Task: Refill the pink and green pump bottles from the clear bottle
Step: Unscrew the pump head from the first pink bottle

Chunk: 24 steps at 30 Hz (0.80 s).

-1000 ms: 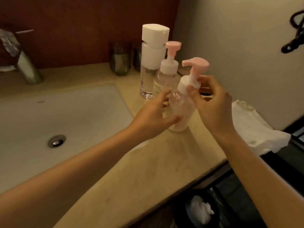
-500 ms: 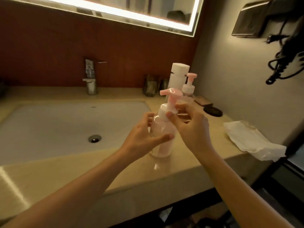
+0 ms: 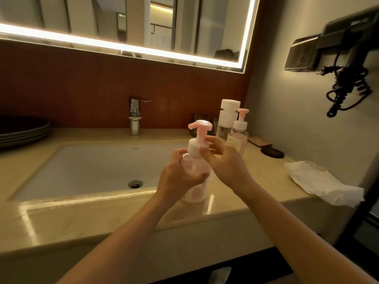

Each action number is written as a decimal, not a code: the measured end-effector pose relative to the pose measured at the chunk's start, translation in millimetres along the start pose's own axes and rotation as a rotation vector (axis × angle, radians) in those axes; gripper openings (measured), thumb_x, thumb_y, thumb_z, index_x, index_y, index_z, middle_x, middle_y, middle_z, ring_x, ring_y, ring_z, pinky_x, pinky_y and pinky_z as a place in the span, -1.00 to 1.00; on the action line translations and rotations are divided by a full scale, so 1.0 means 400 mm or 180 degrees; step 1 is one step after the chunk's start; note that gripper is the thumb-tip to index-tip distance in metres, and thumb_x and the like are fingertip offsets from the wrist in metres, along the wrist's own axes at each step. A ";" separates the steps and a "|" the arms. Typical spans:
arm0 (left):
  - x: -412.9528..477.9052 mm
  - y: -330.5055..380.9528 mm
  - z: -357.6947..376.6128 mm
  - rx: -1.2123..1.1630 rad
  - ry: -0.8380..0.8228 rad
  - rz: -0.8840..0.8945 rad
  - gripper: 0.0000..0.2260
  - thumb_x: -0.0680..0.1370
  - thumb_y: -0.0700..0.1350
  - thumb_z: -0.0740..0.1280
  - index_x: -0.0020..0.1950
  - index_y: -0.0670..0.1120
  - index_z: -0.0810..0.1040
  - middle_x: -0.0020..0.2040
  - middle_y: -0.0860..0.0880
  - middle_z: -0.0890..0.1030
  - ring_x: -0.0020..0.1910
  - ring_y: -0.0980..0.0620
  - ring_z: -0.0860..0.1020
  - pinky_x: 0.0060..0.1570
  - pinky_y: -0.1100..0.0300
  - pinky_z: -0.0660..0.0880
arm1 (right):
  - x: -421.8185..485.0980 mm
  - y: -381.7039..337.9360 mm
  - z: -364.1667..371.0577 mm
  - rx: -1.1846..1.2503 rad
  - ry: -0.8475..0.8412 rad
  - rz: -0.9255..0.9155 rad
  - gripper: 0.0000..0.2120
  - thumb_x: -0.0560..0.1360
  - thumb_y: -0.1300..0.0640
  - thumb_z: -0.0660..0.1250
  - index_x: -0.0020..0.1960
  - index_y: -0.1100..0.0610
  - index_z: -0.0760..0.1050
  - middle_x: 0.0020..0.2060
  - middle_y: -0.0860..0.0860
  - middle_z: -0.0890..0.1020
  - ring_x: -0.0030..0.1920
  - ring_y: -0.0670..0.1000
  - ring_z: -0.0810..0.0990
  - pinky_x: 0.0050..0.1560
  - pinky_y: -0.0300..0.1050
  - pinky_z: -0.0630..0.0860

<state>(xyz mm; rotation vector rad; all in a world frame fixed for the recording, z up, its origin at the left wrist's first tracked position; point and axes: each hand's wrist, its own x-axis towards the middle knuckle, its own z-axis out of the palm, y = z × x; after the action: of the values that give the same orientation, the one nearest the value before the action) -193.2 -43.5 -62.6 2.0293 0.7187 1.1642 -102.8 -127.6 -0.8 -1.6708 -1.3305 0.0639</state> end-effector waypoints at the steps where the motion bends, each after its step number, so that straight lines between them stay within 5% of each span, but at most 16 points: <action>1: 0.000 -0.001 0.002 -0.0010 -0.0008 0.0007 -0.31 0.29 0.06 0.53 0.30 -0.04 0.28 0.09 0.03 0.50 -0.01 0.07 0.51 -0.09 0.25 0.50 | 0.002 -0.003 -0.002 0.0070 -0.0009 0.0050 -0.53 0.50 -0.04 0.27 0.37 0.03 0.32 0.21 -0.02 0.53 0.14 -0.03 0.53 -0.01 -0.25 0.45; 7: -0.001 0.002 -0.006 -0.0037 -0.0139 -0.0070 -0.30 0.31 0.03 0.52 0.33 -0.05 0.27 0.19 -0.05 0.51 0.03 0.06 0.49 -0.02 0.20 0.51 | 0.022 -0.036 -0.001 -0.0315 0.0267 0.0044 -0.42 0.36 -0.14 0.40 0.26 0.12 0.37 0.09 0.07 0.53 -0.02 -0.02 0.51 -0.07 -0.22 0.47; 15: -0.002 -0.005 -0.001 0.0009 -0.0028 -0.0037 -0.33 0.30 0.06 0.53 0.29 -0.07 0.30 0.04 0.09 0.44 -0.02 0.06 0.49 -0.05 0.18 0.51 | 0.022 -0.047 -0.026 0.0248 -0.0133 0.0271 -0.58 0.49 0.11 0.34 0.31 0.14 0.36 0.05 -0.03 0.51 0.05 -0.05 0.48 -0.23 -0.42 0.40; 19: -0.004 -0.009 -0.003 -0.0028 -0.0070 -0.0075 -0.36 0.30 0.07 0.52 0.27 -0.08 0.32 0.03 0.08 0.46 -0.02 0.04 0.49 -0.04 0.12 0.53 | 0.019 -0.044 -0.026 0.0599 -0.0391 0.0566 -0.49 0.50 0.03 0.31 0.39 0.13 0.30 0.23 0.01 0.48 0.18 -0.02 0.44 0.10 -0.18 0.46; 24: -0.009 -0.004 0.000 -0.0071 -0.0052 -0.0121 -0.36 0.33 0.05 0.50 0.28 -0.10 0.31 0.06 0.05 0.45 -0.01 0.06 0.45 -0.08 0.23 0.46 | 0.019 -0.034 0.014 -0.0175 0.0301 0.0314 -0.46 0.36 -0.12 0.42 0.21 0.14 0.40 0.10 0.08 0.53 0.01 -0.02 0.49 0.00 -0.20 0.49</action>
<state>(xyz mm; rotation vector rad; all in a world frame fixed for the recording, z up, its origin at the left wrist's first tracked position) -195.0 -45.0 -65.7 1.9961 0.7299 1.1280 -113.0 -118.9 9.3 -1.7637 -1.1884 0.0063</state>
